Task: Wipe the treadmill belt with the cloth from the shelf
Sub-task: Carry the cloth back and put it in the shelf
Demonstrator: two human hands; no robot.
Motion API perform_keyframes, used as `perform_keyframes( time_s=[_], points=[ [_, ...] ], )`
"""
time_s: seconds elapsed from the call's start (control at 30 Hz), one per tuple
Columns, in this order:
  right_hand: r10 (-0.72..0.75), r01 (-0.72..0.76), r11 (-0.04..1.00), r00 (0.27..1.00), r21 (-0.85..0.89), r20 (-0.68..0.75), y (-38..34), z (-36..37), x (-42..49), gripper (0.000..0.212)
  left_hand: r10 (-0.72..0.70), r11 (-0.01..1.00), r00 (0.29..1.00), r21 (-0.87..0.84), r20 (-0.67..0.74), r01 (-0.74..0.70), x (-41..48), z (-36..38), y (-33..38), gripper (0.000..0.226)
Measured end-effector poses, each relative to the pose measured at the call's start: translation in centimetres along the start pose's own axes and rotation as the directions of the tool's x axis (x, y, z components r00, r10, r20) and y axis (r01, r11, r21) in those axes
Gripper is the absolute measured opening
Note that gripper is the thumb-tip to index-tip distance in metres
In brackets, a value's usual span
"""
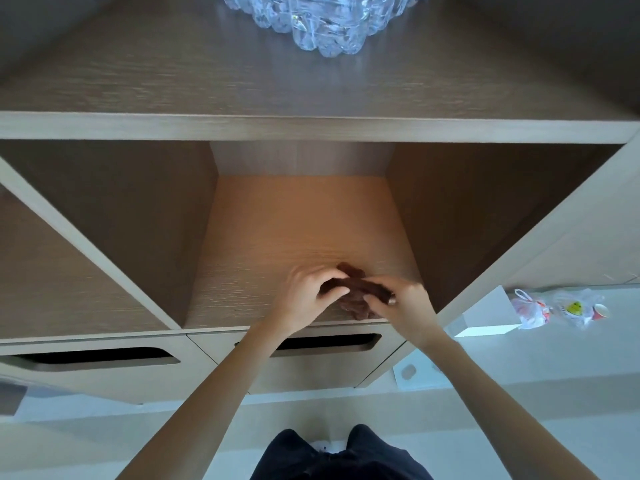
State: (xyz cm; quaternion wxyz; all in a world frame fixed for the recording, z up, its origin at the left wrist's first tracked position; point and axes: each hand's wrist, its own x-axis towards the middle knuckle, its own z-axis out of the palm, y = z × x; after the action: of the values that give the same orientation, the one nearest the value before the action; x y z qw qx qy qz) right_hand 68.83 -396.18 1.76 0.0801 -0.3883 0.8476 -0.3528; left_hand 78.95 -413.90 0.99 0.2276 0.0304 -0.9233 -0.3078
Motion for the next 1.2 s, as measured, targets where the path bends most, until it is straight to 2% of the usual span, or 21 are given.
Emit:
perform_keyframes(
  time_s=[0.1,0.2,0.27,0.33,0.4,0.5,0.6,0.73,0.8,0.9,0.97,1.03,1.1,1.17,1.2],
  points=[
    [-0.016,0.005,0.993,0.996,0.118,0.089,-1.0,-1.7,1.5,0.025,-0.131,0.953,0.989,-0.266,0.061,0.143,0.5,-1.9,0.4,0.032],
    [-0.047,0.007,0.965,0.988,0.261,0.146,-2.4,-3.2,2.2,0.024,-0.215,0.899,0.951,-0.336,0.222,0.282,0.8,-3.8,0.4,0.046],
    [-0.019,-0.040,0.943,0.985,0.330,0.173,-3.0,-3.7,2.6,0.031,-0.237,0.877,0.937,-0.358,0.256,0.320,0.9,-4.6,0.4,0.041],
    [0.003,-0.068,0.950,0.978,0.305,0.208,-3.4,-3.9,2.9,0.032,-0.233,0.895,0.942,-0.327,0.241,0.305,1.0,-5.0,0.7,0.029],
    [-0.005,-0.053,0.978,0.961,0.202,0.277,-3.8,-4.2,3.1,0.029,-0.200,0.934,0.962,-0.262,0.184,0.244,1.1,-5.2,1.1,0.024],
    [0.009,-0.052,0.993,0.926,0.104,0.378,-4.5,-4.4,3.5,0.042,-0.144,0.957,0.988,-0.243,0.063,0.155,1.2,-5.2,1.5,0.024],
    [0.026,-0.007,0.998,0.934,-0.056,0.357,-4.9,-4.0,3.6,0.041,-0.139,0.965,0.990,-0.219,0.028,0.142,1.1,-5.2,1.6,0.026],
    [0.013,0.039,0.987,0.947,-0.155,0.321,-5.7,-3.4,3.9,0.042,-0.198,0.950,0.979,-0.236,0.051,0.204,0.4,-5.0,1.3,0.028],
    [0.013,0.054,0.982,0.937,-0.182,0.350,-5.9,-3.0,4.1,0.032,-0.237,0.932,0.970,-0.269,0.051,0.242,0.0,-4.7,1.3,0.034],
    [-0.004,0.028,0.998,0.937,-0.062,0.350,-5.6,-2.6,4.2,0.013,-0.309,0.845,0.947,-0.432,0.089,0.316,-0.5,-4.2,1.2,0.048],
    [-0.012,-0.006,0.998,0.955,0.059,0.296,-5.3,-2.7,4.3,0.013,-0.347,0.753,0.916,-0.523,0.199,0.399,-1.1,-4.0,0.7,0.061],
    [-0.006,-0.052,0.974,0.967,0.221,0.256,-5.2,-3.4,4.6,0.020,-0.366,0.691,0.866,-0.524,0.340,0.498,-1.7,-3.8,-0.2,0.057],
    [-0.016,-0.068,0.950,0.964,0.305,0.265,-4.9,-4.6,5.1,0.028,-0.374,0.708,0.847,-0.474,0.377,0.523,-2.0,-3.7,-1.2,0.038],
    [-0.083,0.024,0.969,0.969,0.245,0.231,-4.4,-5.4,5.6,0.033,-0.388,0.789,0.883,-0.400,0.265,0.466,-1.4,-4.0,-1.8,0.030],
    [-0.129,0.097,0.978,0.977,0.182,0.168,-3.9,-5.5,5.8,0.035,-0.369,0.852,0.915,-0.335,0.162,0.403,-0.9,-4.2,-2.0,0.031]
  ],
)
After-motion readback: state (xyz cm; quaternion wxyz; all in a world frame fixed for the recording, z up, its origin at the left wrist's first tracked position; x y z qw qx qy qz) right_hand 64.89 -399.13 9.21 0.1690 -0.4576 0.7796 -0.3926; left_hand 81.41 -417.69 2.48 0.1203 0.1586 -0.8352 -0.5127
